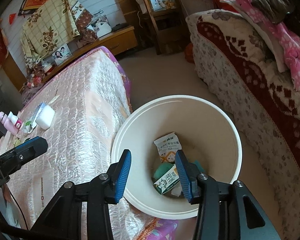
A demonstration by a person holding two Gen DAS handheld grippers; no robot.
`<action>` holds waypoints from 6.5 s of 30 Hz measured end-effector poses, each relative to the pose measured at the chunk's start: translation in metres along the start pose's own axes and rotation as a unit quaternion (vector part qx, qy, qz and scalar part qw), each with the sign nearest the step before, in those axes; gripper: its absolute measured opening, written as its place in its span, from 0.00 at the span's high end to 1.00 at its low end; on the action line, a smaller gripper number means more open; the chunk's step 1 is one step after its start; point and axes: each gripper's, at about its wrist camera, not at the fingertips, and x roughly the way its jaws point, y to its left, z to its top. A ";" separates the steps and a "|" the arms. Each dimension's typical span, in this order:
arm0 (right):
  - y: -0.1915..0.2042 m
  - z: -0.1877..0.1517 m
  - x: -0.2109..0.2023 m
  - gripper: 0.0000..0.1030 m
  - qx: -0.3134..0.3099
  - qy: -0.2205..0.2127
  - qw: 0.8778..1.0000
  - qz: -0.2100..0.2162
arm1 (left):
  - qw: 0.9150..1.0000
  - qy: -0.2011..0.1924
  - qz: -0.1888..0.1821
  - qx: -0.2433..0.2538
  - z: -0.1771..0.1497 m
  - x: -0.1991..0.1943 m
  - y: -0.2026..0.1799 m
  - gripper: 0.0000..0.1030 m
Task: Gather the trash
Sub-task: 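Move both open tools back over the mattress toward the remaining trash, then lower both tools toward the rainbow medicine box and green cracker wrapper, then grasp the rainbow medicine box with the left tool while the right tool grasps the green cracker wrapper, then carry box and wrapper over the white bucket and open both tools to drop them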
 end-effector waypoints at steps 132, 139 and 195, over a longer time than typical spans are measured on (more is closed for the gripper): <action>0.320 -0.025 0.008 0.70 -0.258 0.007 0.950 0.178 | 0.981 -0.047 0.152 -0.109 -0.069 -0.158 0.220 0.52; 0.298 -0.016 -0.021 0.70 -0.242 -0.023 0.954 0.175 | 0.983 -0.062 0.152 -0.087 -0.060 -0.164 0.191 0.52; 0.049 0.014 -0.055 0.70 -0.060 -0.053 0.995 0.056 | 0.995 -0.029 0.067 0.073 -0.002 -0.038 -0.018 0.52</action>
